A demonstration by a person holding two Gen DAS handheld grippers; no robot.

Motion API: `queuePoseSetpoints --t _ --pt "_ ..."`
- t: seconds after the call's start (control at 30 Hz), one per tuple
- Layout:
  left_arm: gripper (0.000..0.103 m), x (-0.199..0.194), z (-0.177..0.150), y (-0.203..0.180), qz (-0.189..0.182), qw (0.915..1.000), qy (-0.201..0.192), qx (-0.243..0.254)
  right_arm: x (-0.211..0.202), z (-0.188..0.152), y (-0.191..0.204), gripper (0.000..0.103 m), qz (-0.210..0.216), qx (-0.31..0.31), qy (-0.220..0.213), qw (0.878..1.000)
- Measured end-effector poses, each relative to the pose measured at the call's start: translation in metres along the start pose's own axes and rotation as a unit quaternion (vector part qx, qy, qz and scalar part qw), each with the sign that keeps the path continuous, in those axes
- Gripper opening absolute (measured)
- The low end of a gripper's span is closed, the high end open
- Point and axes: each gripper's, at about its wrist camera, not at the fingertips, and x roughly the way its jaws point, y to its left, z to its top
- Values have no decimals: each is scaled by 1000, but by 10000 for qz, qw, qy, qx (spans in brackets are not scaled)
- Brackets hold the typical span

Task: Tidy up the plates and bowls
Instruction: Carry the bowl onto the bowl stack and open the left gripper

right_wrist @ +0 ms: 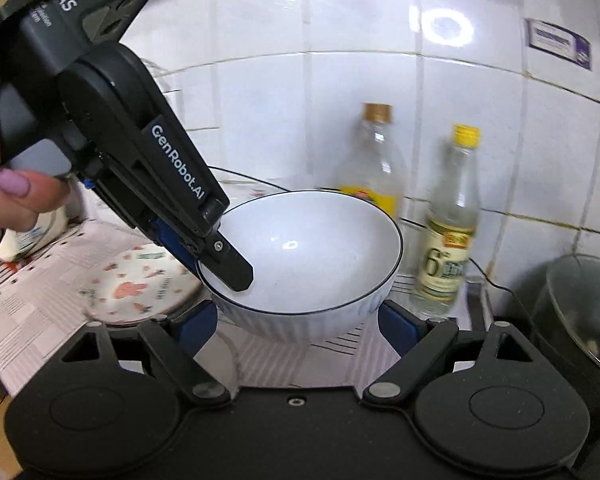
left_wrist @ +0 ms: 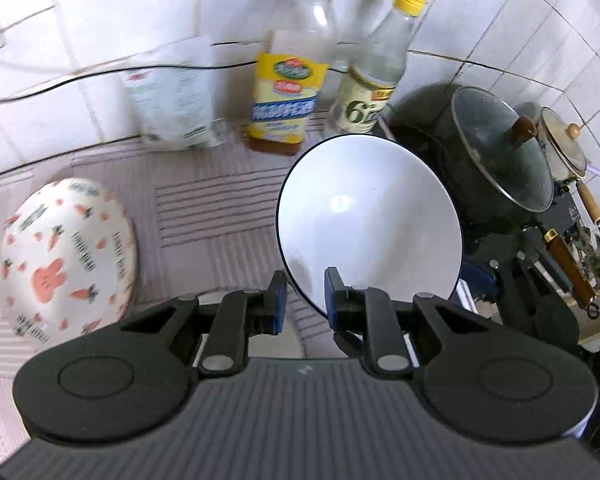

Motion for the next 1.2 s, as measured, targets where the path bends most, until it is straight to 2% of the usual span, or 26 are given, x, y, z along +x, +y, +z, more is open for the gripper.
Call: queuePoseSetpoints --t 0.23,0.53,0.7,0.93,1.2 --pt "18 -12 -23 32 206 9992 83 -339 3 -4 29 91 405 -272 -11 9988" --pt "19 -6 -49 57 336 9974 412 -481 11 -18 53 91 781 -327 293 9960" --pt "19 3 -53 65 412 9958 586 -565 19 -21 56 91 897 -256 428 9947" --pt "22 31 -50 69 527 9903 1168 -539 35 -27 58 91 1032 -307 773 9912" --pt "25 45 -47 67 705 9841 1502 -627 40 -28 56 91 1113 -135 1028 9884"
